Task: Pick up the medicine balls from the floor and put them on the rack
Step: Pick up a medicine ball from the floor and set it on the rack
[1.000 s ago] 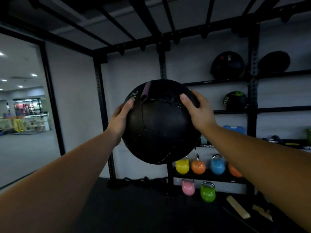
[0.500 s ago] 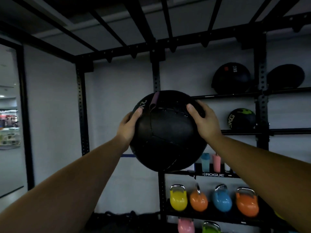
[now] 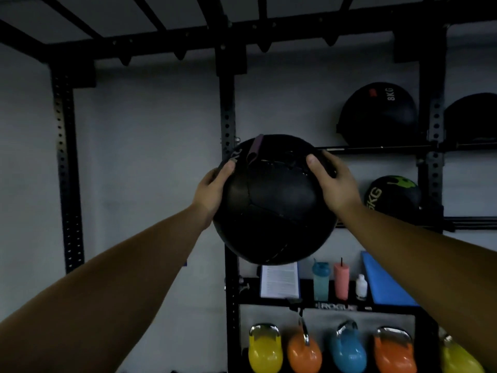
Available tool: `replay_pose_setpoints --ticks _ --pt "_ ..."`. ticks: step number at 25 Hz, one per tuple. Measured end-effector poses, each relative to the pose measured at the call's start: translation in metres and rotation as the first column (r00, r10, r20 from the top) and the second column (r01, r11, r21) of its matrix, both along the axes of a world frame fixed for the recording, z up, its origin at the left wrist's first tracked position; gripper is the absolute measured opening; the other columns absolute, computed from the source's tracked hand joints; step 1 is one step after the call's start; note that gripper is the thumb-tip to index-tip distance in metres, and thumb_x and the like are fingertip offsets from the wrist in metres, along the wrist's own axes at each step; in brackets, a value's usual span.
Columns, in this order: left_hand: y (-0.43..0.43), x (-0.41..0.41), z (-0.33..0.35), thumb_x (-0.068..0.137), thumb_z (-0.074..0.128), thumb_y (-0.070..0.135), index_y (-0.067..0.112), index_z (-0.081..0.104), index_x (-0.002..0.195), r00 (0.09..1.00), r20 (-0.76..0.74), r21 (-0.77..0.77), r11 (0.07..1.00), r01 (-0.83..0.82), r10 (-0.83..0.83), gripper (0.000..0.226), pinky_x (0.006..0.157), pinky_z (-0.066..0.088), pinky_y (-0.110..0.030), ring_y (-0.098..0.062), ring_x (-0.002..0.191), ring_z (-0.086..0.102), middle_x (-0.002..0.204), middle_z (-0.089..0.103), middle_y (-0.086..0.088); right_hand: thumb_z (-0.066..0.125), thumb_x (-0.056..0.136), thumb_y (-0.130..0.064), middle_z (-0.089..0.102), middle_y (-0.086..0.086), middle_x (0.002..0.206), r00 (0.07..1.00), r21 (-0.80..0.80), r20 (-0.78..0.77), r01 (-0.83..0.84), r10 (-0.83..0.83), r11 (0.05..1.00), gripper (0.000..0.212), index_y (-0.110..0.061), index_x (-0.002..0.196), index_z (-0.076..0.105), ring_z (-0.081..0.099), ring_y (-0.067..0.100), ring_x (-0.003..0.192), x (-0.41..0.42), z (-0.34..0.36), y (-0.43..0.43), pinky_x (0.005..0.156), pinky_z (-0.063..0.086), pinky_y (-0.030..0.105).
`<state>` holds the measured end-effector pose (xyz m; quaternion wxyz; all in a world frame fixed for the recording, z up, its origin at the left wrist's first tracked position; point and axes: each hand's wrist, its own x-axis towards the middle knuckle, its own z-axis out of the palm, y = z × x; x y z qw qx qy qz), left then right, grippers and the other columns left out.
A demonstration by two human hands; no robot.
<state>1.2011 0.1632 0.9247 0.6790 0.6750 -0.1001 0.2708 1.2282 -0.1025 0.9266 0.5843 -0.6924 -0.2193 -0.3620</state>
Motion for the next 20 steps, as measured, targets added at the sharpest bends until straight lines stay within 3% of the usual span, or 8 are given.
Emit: replay_pose_setpoints --ticks 5,7,10,12,16,18,20 --pt "0.005 0.118 0.015 0.087 0.075 0.063 0.02 0.065 0.142 0.999 0.035 0.037 0.999 -0.029 0.027 0.071 0.092 0.057 -0.028 -0.017 0.112 0.072 0.13 0.074 -0.003 0.059 0.067 -0.092 0.058 -0.001 0.142 0.999 0.007 0.047 -0.001 0.0 1.0 0.106 -0.028 0.15 0.052 0.054 0.011 0.124 0.107 0.018 0.0 0.092 0.038 0.012" --pt "0.014 0.16 0.019 0.071 0.077 0.074 0.022 0.065 0.143 0.997 0.059 0.027 0.998 -0.054 0.053 0.089 0.098 0.057 -0.033 -0.018 0.113 0.072 0.129 0.074 -0.001 0.056 0.06 -0.097 0.055 0.001 0.147 0.999 -0.012 0.05 -0.001 0.001 1.0 0.113 -0.03 0.151 0.05 0.053 0.013 0.129 0.15 0.023 0.01 0.102 0.039 0.022" --pt "0.032 0.229 0.024 0.056 0.075 0.079 0.023 0.067 0.14 0.992 0.112 0.023 0.998 -0.054 0.051 0.101 0.091 0.058 -0.028 -0.015 0.11 0.073 0.126 0.075 0.001 0.054 0.055 -0.102 0.054 -0.001 0.146 0.997 -0.015 0.068 0.037 -0.036 0.999 0.12 -0.031 0.151 0.05 0.052 0.015 0.131 0.219 0.021 0.028 0.11 0.04 0.03" --pt "0.044 0.285 0.024 0.057 0.074 0.081 0.024 0.066 0.142 0.992 0.123 0.056 0.998 -0.037 0.03 0.102 0.091 0.057 -0.026 -0.014 0.111 0.072 0.127 0.074 0.003 0.054 0.057 -0.101 0.055 -0.001 0.145 0.994 0.006 0.086 0.069 -0.069 0.998 0.118 -0.03 0.151 0.05 0.053 0.014 0.131 0.269 0.015 0.041 0.112 0.042 0.033" --pt "0.07 0.411 0.027 0.058 0.075 0.092 0.03 0.056 0.153 0.996 0.09 0.122 0.992 -0.028 0.017 0.115 0.113 0.051 -0.04 -0.019 0.129 0.064 0.147 0.064 0.0 0.053 0.06 -0.099 0.059 -0.003 0.14 0.981 0.086 0.121 0.141 -0.151 0.986 0.114 -0.026 0.148 0.054 0.055 0.01 0.126 0.379 0.009 0.064 0.105 0.043 0.025" --pt "0.083 0.473 0.024 0.077 0.071 0.082 0.032 0.047 0.159 0.997 0.078 0.18 0.983 -0.029 0.015 0.1 0.117 0.042 -0.034 -0.02 0.14 0.054 0.158 0.053 -0.001 0.052 0.062 -0.099 0.061 0.002 0.14 0.976 0.102 0.092 0.188 -0.197 0.977 0.11 -0.026 0.144 0.057 0.057 0.015 0.127 0.446 0.003 0.079 0.108 0.044 0.032" --pt "0.095 0.53 0.007 0.085 0.055 0.085 0.036 0.039 0.163 0.991 0.113 0.337 0.936 -0.101 0.067 0.093 0.123 0.033 -0.038 -0.024 0.152 0.04 0.166 0.042 -0.001 0.049 0.061 -0.101 0.064 0.005 0.136 0.974 0.076 0.027 0.222 -0.224 0.972 0.111 -0.025 0.14 0.06 0.06 0.02 0.123 0.51 -0.017 0.099 0.105 0.047 0.035"
